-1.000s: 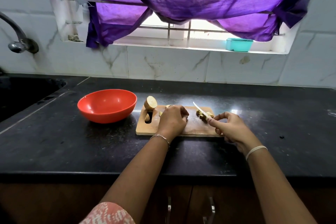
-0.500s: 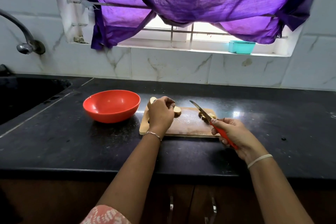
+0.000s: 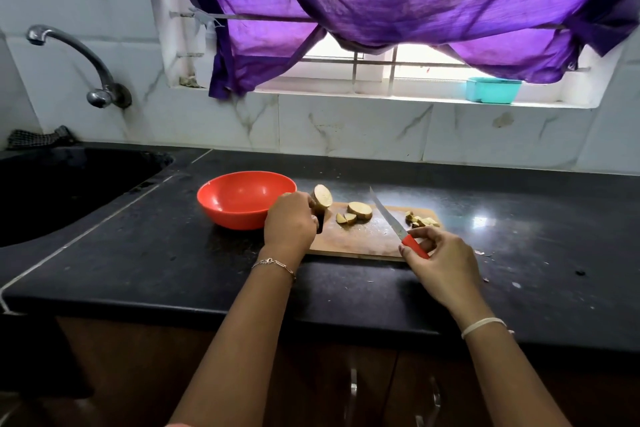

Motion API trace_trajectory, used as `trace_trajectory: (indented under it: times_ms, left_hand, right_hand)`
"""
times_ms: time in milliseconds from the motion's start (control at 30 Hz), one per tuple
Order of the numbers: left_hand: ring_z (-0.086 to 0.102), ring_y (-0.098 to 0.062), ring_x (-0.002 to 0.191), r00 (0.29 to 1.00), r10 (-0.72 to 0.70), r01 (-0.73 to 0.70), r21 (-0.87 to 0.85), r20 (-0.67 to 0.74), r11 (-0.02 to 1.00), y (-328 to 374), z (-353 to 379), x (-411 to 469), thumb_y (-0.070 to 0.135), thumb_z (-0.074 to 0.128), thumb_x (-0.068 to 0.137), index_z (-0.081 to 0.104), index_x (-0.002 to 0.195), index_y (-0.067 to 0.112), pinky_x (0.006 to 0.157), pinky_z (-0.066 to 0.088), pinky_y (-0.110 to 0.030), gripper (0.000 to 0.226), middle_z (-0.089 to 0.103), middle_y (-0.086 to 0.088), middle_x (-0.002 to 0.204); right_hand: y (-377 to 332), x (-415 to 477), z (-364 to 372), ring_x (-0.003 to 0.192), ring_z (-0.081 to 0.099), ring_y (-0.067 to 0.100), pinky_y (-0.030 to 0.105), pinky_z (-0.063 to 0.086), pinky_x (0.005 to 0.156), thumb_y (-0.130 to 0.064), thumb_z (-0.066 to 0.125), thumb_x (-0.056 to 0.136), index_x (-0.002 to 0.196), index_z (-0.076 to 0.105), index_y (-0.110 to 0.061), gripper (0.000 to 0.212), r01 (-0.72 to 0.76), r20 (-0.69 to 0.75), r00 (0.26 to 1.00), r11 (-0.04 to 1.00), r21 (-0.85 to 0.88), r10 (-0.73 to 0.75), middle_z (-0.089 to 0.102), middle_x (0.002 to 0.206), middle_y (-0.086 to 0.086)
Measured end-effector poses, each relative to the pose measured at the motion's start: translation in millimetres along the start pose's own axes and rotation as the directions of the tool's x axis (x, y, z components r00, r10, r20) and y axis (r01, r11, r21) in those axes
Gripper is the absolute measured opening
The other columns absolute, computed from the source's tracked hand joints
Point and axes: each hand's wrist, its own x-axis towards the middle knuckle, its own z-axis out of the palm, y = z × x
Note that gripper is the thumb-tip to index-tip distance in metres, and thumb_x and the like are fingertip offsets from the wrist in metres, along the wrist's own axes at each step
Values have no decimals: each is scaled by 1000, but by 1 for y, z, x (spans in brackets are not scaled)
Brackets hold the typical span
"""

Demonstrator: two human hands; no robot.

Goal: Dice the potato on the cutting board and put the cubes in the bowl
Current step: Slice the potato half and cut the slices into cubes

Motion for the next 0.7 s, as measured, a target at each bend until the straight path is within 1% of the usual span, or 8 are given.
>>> trace_trajectory:
  times_ms: [33, 100, 200, 267, 333, 467, 600, 700]
  left_hand:
    - [63, -22, 97, 1000, 15, -17, 94, 23, 995, 2, 0, -1, 10, 62, 89, 68, 114, 19, 80, 53, -34, 27, 65, -5, 108]
    - [61, -24, 100, 996, 56, -71, 257, 67, 964, 6, 2, -2, 12, 57, 92, 66, 116, 18, 78, 50, -34, 26, 59, -7, 115]
    - [59, -26, 106, 989, 63, -109, 364, 135, 925, 11, 5, -1, 17, 51, 96, 62, 117, 12, 80, 47, -34, 24, 55, -11, 120]
    - [58, -26, 109, 988, 46, -101, 384, 150, 918, 13, 6, 2, 19, 49, 97, 60, 118, 9, 79, 46, -33, 25, 56, -12, 121]
    - [58, -26, 108, 990, 47, -98, 393, 136, 914, 16, 5, 4, 19, 49, 97, 58, 118, 8, 76, 44, -31, 26, 57, -12, 120]
    - [59, -26, 104, 992, 49, -89, 379, 114, 921, 18, 7, 7, 19, 51, 96, 59, 118, 9, 76, 47, -32, 25, 58, -11, 118]
    - [59, -25, 105, 992, 50, -89, 366, 115, 926, 17, 11, 7, 17, 48, 97, 59, 120, 9, 75, 47, -32, 27, 58, -11, 118]
    - [58, -26, 107, 993, 56, -91, 358, 108, 929, 17, 10, 6, 18, 47, 98, 58, 119, 8, 76, 46, -33, 26, 59, -11, 118]
  right_hand:
    - [1, 0, 0, 77, 58, 10, 16, 38, 59, -32, 77, 79, 106, 70, -25, 29, 3, 6, 1000, 1000, 4, -3, 69, 93, -2]
    - [2, 0, -1, 79, 59, 11, 19, 41, 64, -32, 78, 79, 106, 70, -26, 29, -1, 16, 1000, 1000, 7, 1, 68, 93, -1]
    - [3, 0, 0, 81, 60, 12, 23, 47, 69, -33, 78, 78, 106, 70, -26, 30, -14, 25, 1000, 1000, 12, 13, 67, 95, -1]
    - [3, 1, -1, 83, 60, 12, 24, 48, 71, -33, 78, 78, 106, 70, -26, 30, -17, 25, 1000, 1000, 12, 17, 67, 94, -2]
    - [3, 0, -1, 83, 59, 12, 24, 48, 72, -33, 77, 79, 106, 69, -26, 30, -17, 31, 999, 1000, 9, 17, 67, 94, -2]
    - [3, 0, 0, 84, 60, 13, 24, 48, 72, -34, 77, 79, 106, 70, -26, 30, -18, 33, 999, 1000, 2, 17, 68, 96, -1]
    - [2, -1, 0, 84, 60, 13, 24, 49, 72, -34, 77, 79, 107, 70, -26, 30, -19, 36, 999, 1000, -7, 19, 68, 96, -1]
    - [1, -1, -1, 82, 59, 13, 28, 52, 75, -33, 77, 79, 104, 70, -27, 26, -22, 29, 999, 1000, -8, 22, 69, 95, -1]
